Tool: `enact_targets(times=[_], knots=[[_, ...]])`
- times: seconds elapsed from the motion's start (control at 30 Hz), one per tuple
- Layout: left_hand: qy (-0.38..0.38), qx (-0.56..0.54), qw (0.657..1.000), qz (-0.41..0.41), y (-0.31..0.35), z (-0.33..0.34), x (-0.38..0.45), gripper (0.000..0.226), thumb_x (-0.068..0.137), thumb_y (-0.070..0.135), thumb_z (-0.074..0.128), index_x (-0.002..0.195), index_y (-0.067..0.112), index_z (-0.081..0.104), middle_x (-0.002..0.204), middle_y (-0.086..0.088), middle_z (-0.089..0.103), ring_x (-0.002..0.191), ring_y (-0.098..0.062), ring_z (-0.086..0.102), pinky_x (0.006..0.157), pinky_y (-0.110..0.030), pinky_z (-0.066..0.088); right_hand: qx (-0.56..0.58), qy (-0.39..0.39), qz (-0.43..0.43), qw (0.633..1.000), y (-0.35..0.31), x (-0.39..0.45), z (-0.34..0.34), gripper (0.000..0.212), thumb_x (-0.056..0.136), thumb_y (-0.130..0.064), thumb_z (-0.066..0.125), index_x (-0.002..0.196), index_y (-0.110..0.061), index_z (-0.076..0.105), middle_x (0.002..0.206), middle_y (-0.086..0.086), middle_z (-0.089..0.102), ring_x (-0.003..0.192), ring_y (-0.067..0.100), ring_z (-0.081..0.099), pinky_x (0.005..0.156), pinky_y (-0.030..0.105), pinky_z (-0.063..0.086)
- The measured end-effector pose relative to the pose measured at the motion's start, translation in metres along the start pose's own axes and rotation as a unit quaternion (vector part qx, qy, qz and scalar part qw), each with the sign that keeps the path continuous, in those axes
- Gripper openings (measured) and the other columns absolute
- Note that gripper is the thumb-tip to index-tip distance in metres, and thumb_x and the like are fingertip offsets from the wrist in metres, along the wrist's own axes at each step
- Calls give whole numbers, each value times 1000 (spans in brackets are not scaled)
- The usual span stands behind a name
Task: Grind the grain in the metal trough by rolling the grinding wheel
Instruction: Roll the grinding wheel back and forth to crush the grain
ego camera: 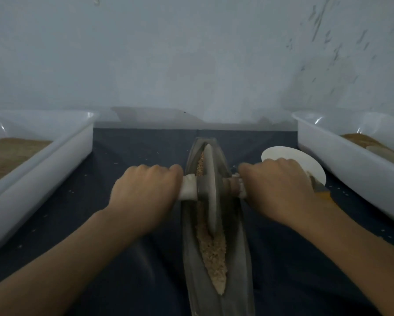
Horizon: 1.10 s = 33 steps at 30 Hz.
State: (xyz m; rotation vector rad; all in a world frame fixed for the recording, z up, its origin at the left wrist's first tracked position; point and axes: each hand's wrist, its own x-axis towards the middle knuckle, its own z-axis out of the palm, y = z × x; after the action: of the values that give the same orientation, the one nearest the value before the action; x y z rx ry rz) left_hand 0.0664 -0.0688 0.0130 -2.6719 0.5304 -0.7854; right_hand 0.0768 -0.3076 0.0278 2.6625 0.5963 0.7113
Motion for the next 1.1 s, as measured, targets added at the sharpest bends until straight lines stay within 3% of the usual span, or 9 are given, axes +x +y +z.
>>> enact_targets(times=[0.17,0.33,0.43,0.5,0.6,0.7,0.83,0.93,1.1], knots=[[-12,-19,999,-37,-10,20,48,28,80,21,60,79,21,32,59,6,25,53,-22,31,51,-33,25,17,-20,57,998,8,44,23,24,82,-26,59,76,-24,36,73,3,57,63,27,50,56,34,32],[-42,-42,998,-12,-6,0,21,32,80,29,61,81,24,29,63,8,25,53,-18,31,52,-32,27,30,-37,4,999,4,10,2,30,81,-32,62,75,-27,33,59,-7,36,56,21,46,52,31,33],[-2,-35,997,64,-1,-25,-17,57,54,30,79,74,26,25,55,9,15,44,-10,8,44,-23,7,30,10,-41,999,-2,-30,-18,47,60,-34,78,67,-29,32,48,-9,24,39,14,32,41,23,21],[5,-56,996,72,-4,-38,-26,66,37,25,84,70,24,27,53,12,18,41,-10,8,48,-18,0,50,24,-44,997,-3,-42,-24,48,49,-28,82,63,-26,37,46,-10,26,34,15,34,37,24,27],[-45,-10,998,47,-1,-30,-17,52,59,29,76,73,25,27,54,9,24,42,-13,17,44,-24,6,12,-8,-24,1000,-3,-30,-16,45,66,-31,72,68,-27,28,51,-9,25,44,19,40,46,28,30],[-17,9,1000,-10,-2,0,16,31,81,30,59,79,25,28,61,7,29,52,-18,33,49,-31,26,19,-10,22,1000,2,5,7,34,81,-33,60,71,-27,27,57,-7,31,55,24,42,51,30,23],[-33,-8,999,-36,-6,7,45,29,84,27,59,81,23,31,73,2,48,58,-21,34,53,-33,27,55,-40,54,996,8,35,21,22,85,-33,56,74,-25,40,67,-1,48,64,27,48,55,33,33],[-45,-23,999,-14,-6,-5,33,32,82,31,60,82,25,29,66,5,36,55,-18,29,53,-32,26,62,-54,38,996,6,17,8,24,82,-35,59,70,-27,39,61,-6,39,56,21,42,51,31,29],[2,-48,995,86,-2,-36,-23,59,35,26,85,67,24,35,47,7,30,37,-11,16,42,-19,12,47,-1,-40,998,-3,-41,-23,40,59,-39,72,63,-31,32,47,-8,37,40,16,40,41,28,34]])
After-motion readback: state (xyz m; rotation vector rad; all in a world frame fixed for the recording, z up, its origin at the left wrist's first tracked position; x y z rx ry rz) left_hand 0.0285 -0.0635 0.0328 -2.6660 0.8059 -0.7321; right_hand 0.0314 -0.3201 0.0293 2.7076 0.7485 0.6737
